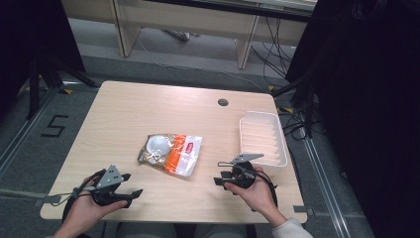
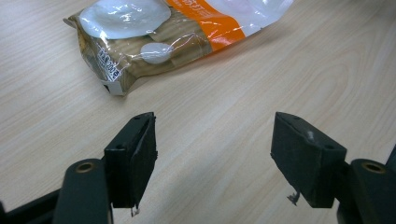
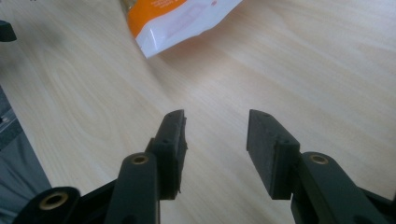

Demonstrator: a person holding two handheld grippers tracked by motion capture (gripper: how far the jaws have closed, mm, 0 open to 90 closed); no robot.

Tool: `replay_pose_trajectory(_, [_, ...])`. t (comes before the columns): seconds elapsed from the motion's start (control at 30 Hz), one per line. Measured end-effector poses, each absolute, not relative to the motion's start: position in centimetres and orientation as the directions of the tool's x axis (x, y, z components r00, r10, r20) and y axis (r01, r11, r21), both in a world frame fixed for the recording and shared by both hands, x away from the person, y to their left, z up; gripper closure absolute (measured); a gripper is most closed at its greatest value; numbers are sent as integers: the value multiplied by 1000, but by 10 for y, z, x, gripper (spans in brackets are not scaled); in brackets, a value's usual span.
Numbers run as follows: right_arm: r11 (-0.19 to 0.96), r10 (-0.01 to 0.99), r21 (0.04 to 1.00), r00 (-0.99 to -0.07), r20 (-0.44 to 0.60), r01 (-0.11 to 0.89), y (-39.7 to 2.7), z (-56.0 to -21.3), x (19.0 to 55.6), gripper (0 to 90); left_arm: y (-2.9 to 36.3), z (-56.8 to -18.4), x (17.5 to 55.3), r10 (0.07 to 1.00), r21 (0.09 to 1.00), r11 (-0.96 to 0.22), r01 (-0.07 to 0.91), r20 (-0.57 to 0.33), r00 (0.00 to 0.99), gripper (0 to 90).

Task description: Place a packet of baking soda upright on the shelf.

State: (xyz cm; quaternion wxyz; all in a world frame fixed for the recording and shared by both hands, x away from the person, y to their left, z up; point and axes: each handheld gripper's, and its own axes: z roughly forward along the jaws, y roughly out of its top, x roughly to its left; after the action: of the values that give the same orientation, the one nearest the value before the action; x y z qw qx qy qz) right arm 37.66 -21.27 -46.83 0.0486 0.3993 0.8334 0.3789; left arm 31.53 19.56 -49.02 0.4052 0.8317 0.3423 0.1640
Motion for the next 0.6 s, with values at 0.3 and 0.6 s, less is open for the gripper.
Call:
replay_pose_trajectory(0.3, [392, 723, 682, -665, 186, 618, -209, -464, 392, 473, 195, -490, 315, 717, 780, -429, 455, -12, 697, 308])
replay_pose_trajectory(0.6, [347, 722, 653, -636, 272, 673, -195, -467, 421, 467, 196, -490, 316, 704, 784, -438, 440, -6, 711, 308])
